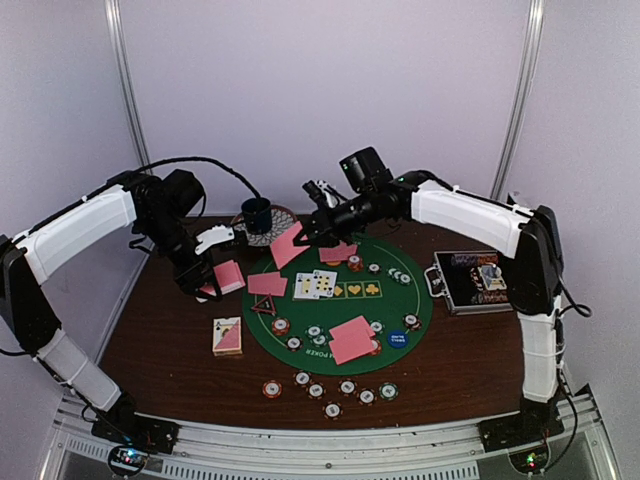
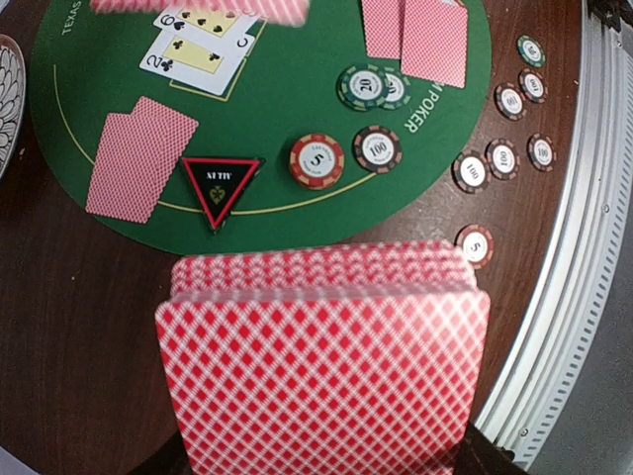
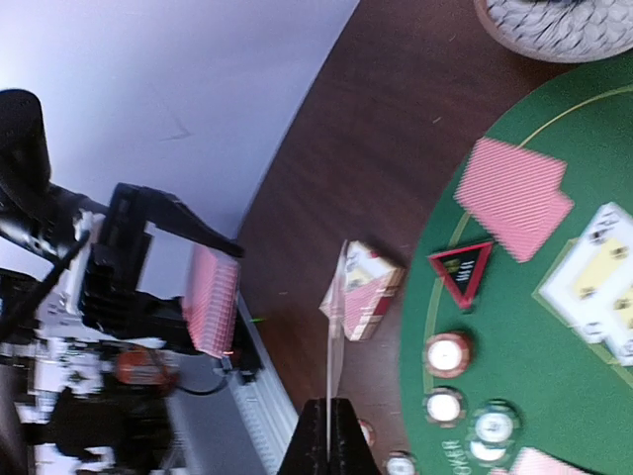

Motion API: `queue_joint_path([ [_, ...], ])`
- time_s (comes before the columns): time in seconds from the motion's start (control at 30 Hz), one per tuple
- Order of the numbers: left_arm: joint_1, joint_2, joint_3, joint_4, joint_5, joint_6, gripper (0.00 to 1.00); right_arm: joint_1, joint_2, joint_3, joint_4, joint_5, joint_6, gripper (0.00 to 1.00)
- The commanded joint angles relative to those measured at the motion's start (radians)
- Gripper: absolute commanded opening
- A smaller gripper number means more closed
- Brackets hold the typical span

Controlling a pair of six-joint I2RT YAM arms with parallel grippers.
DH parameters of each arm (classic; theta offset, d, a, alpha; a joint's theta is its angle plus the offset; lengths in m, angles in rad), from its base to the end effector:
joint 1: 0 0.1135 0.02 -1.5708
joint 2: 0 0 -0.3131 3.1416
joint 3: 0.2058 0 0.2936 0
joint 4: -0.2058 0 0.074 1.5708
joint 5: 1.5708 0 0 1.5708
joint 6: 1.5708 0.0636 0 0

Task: Distribute texas hold em gaming equipment

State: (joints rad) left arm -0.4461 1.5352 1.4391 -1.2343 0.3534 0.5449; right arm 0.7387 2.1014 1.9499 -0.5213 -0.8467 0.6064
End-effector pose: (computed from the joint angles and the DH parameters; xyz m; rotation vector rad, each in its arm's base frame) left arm 0.2905 -0.1633 0.3287 1.4068 2.4739 -0.4905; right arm 0.3838 0.4139 0.3271 -0.6950 2.4175 1.6043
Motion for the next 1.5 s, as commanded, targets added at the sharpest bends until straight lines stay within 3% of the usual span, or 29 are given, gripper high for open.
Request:
queue_joint_path([
  [0.0, 0.003, -0.015, -0.007, 0.004, -0.002, 0.01, 0.0, -0.002, -0.129, 0.031, -0.331, 0.391, -0.491, 0.0],
  [0.2, 0.003, -0.012, -0.003, 0.004, -0.005, 0.006, 0.0, 0.027, -0.151, -0.057, -0.317, 0.818, -0.811, 0.0],
  [0.27, 0.003, -0.014, -0.002, 0.003, -0.003, 0.006, 0.0, 0.065, -0.131, -0.094, -0.267, 1.041, -0.941, 0.0],
  [0.47, 0.003, -0.024, -0.006, -0.003, -0.007, 0.004, 0.0, 0.174, -0.056, -0.281, 0.089, 1.423, -1.308, 0.0],
  [0.8, 0.003, -0.037, -0.013, -0.005, -0.012, 0.006, 0.0, 0.207, 0.091, -0.302, 0.278, 1.477, -1.448, 0.0],
  [1.07, 0.003, -0.038, -0.014, -0.005, -0.014, 0.006, 0.0, 0.208, 0.159, -0.286, 0.3, 1.465, -1.436, 0.0],
  [1.1, 0.003, -0.039, -0.013, -0.004, -0.014, 0.005, 0.0, 0.209, 0.164, -0.276, 0.28, 1.456, -1.422, 0.03],
  [1.2, 0.003, -0.039, -0.008, -0.008, -0.015, 0.006, 0.0, 0.216, 0.169, -0.268, 0.235, 1.435, -1.399, 0.29],
  [1.47, 0.003, -0.033, 0.002, -0.015, -0.006, 0.008, 0.0, 0.226, 0.121, -0.28, 0.192, 1.393, -1.345, 0.59],
])
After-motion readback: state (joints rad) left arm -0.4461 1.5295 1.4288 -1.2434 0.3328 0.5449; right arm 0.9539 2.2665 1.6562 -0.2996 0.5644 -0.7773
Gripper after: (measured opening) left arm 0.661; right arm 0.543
